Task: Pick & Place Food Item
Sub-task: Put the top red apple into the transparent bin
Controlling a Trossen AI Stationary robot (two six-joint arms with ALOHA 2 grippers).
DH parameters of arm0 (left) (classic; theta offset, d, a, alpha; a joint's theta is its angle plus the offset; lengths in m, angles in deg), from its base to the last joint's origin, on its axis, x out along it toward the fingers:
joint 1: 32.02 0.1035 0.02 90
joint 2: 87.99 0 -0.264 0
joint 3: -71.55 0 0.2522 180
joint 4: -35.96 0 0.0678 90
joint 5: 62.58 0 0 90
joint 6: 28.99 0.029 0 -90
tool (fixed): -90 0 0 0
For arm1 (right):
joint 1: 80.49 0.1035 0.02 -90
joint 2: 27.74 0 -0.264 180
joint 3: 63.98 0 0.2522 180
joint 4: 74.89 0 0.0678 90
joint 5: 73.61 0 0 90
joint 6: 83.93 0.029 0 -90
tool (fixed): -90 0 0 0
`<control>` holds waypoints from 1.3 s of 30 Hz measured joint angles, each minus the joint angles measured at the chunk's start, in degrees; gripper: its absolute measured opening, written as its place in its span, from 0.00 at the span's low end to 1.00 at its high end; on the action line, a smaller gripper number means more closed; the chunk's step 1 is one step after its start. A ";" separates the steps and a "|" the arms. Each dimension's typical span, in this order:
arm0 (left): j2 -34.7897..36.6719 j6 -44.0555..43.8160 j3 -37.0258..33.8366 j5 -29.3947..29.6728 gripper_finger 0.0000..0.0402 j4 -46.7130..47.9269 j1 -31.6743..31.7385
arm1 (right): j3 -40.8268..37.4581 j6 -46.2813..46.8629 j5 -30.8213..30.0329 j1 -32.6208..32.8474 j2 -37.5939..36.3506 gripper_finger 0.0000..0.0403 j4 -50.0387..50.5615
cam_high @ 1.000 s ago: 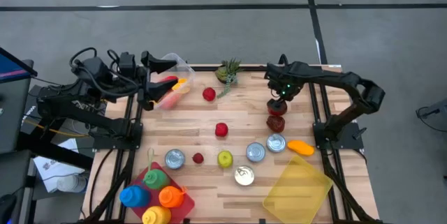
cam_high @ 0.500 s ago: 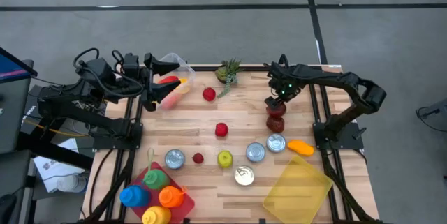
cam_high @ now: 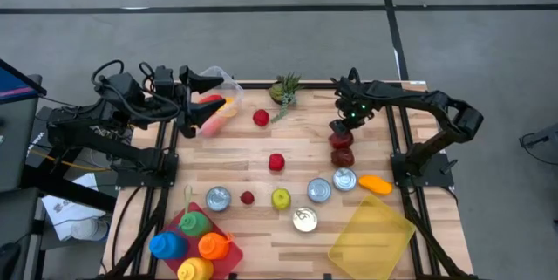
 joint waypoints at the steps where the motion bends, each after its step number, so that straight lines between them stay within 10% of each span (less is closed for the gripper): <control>1: -0.01 0.00 0.00 0.11 0.79 0.01 0.00 | -0.02 -0.05 0.51 -0.02 0.03 0.38 -0.52; 19: -0.01 0.11 0.00 2.11 0.79 0.04 0.00 | 19.16 0.84 14.56 -0.23 -8.81 0.36 -8.47; 39: -0.01 0.11 0.00 2.22 0.79 -0.50 0.00 | 29.23 30.13 38.14 7.76 -17.91 0.36 -60.69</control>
